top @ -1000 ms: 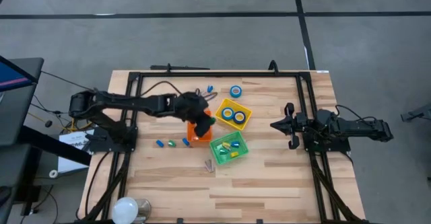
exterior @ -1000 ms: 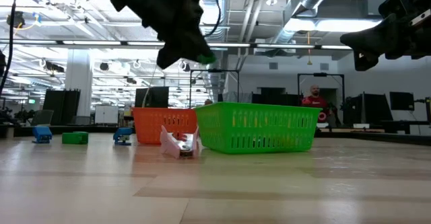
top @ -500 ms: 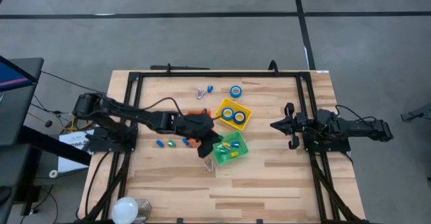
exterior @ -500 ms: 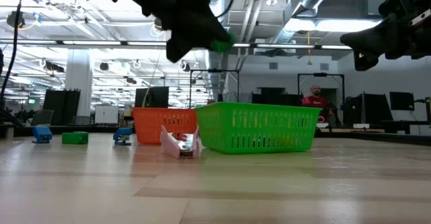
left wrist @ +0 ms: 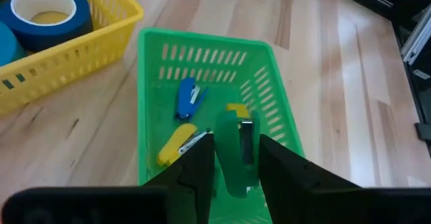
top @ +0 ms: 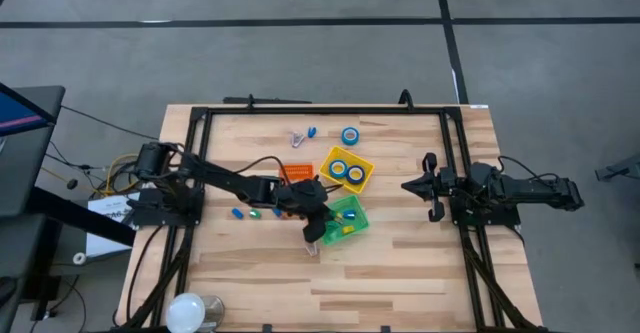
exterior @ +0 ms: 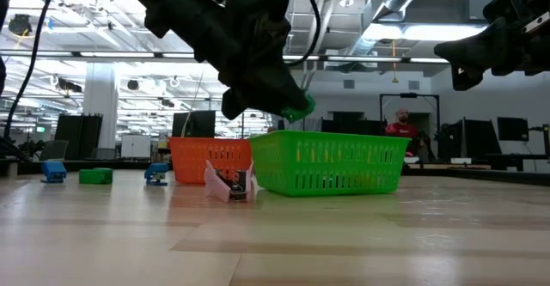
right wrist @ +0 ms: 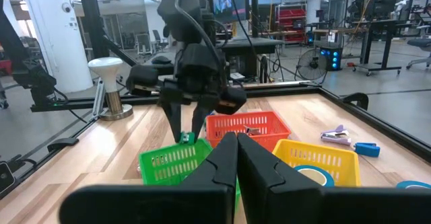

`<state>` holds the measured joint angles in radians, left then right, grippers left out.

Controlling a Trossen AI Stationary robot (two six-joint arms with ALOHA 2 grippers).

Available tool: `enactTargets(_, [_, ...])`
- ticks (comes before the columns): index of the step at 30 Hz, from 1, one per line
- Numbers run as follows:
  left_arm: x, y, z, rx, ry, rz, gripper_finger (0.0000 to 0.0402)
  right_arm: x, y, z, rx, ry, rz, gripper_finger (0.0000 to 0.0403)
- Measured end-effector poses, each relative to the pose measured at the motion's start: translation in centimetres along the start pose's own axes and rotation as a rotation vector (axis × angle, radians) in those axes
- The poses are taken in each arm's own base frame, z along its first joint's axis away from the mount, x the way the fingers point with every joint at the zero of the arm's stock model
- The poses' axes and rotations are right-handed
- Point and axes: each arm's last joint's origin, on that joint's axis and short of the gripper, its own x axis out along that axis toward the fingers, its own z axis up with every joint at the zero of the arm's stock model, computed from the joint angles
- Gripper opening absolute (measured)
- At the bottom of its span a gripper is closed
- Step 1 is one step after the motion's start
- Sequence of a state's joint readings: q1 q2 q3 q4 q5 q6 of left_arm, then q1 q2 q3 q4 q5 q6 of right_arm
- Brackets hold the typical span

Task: Pick and place Stapler, Stapler remover, tape
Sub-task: Put the green stapler into the green bin, then put the blue stapler into the green bin

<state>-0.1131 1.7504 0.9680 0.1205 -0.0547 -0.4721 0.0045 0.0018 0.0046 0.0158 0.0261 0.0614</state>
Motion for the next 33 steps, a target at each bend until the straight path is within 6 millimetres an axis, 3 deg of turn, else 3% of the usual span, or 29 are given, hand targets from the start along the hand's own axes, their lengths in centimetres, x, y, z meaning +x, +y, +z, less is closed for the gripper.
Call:
enactTargets(4, [0.0,0.0,0.0,0.003,-0.002,-0.004,0.0133,0.0,0.0,0.0,0.0,0.0,0.0,0.0001])
enactTargets(10, [0.0,0.0,0.0,-0.006,0.0,-0.008,0.022,0.0,0.0,0.0,0.0,0.0,0.0,0.0001])
enactTargets(15, [-0.4,-0.3,0.3,-0.039,0.045,-0.116,0.0273,0.0,0.0,0.0,0.0,0.0,0.0,0.0001])
enactTargets(25, [-4.9,-1.2,2.3,0.05,-0.013,-0.151,0.0268,0.0,0.0,0.0,0.0,0.0,0.0,0.0001])
enactTargets(33, [-7.9,-0.8,2.1,0.054,0.069,-0.076,0.0246,0.0,0.0,0.0,0.0,0.0,0.0,0.0001])
